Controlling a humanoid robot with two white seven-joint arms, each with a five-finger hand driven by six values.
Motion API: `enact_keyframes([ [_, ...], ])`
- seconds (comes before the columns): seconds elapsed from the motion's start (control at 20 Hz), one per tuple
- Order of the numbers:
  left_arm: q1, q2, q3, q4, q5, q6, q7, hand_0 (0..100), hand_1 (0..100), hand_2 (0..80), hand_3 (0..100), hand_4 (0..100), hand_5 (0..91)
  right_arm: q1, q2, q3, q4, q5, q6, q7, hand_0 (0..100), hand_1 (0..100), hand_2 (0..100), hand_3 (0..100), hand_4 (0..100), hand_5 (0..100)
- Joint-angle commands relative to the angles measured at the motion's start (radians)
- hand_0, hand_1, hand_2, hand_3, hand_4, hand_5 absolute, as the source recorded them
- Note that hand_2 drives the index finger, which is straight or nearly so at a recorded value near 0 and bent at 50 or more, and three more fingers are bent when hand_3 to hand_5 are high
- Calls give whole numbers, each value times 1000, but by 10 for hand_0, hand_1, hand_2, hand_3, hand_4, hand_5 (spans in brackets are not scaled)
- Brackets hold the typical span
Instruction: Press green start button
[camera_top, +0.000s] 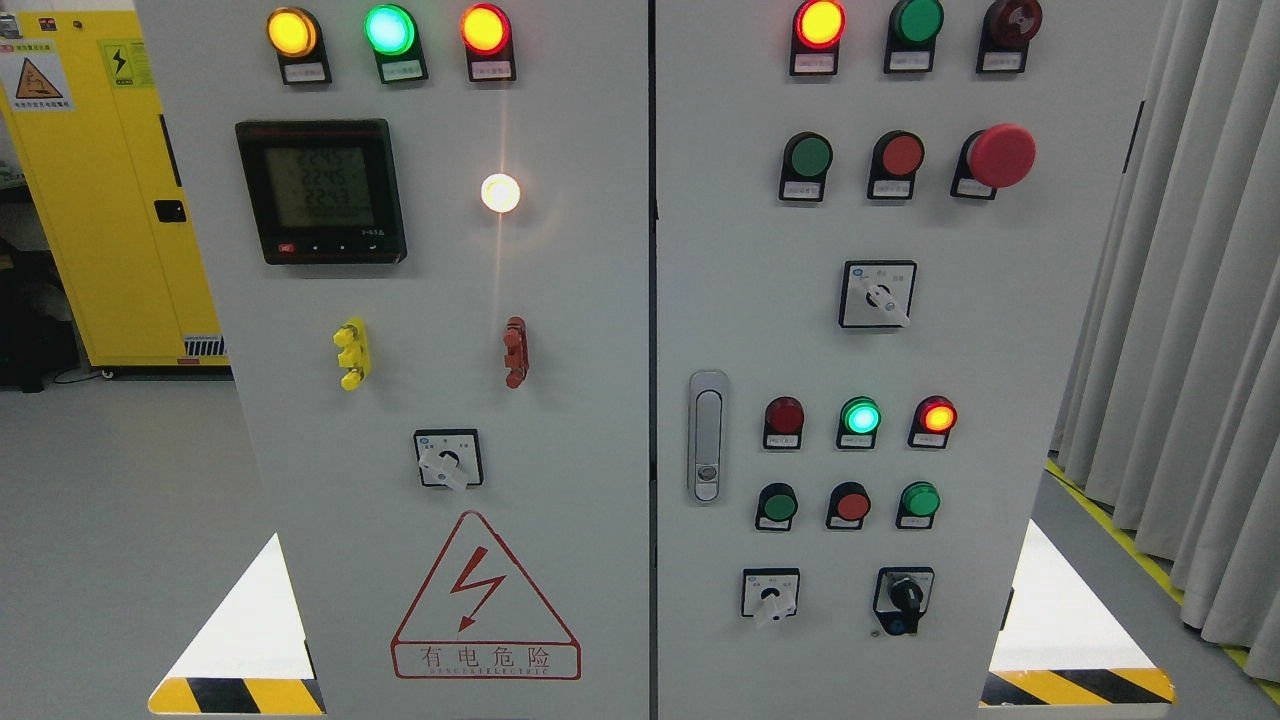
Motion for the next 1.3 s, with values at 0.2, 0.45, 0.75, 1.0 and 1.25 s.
enact_keyframes([
  [0.2, -34, 34, 0, -23, 0, 1, 1, 120, 556, 0, 0, 0, 0, -15, -1, -4, 11, -6, 0, 0, 153, 303, 0, 0, 0, 0],
  [0.45, -34, 34, 0, -23, 0, 1, 1, 120, 556, 0, 0, 0, 0, -20, -1, -9, -4, -9, -12, 0, 152, 306, 0, 0, 0, 0],
  [0.75, -34, 31, -1, -23, 0, 1, 1, 120, 556, 0, 0, 0, 0, 19, 60, -18, -332, 0, -111, -54, 149, 341, 0, 0, 0, 0],
  [1.0, -34, 25, -1, -23, 0, 1, 1, 120, 556, 0, 0, 0, 0, 147, 89, -20, -796, 2, -106, -20, 143, 385, 0, 0, 0, 0],
  [1.25, -34, 17, 0, -25, 0, 1, 0, 120, 556, 0, 0, 0, 0, 240, 109, -1, -1123, 6, -114, -8, 141, 400, 0, 0, 0, 0],
])
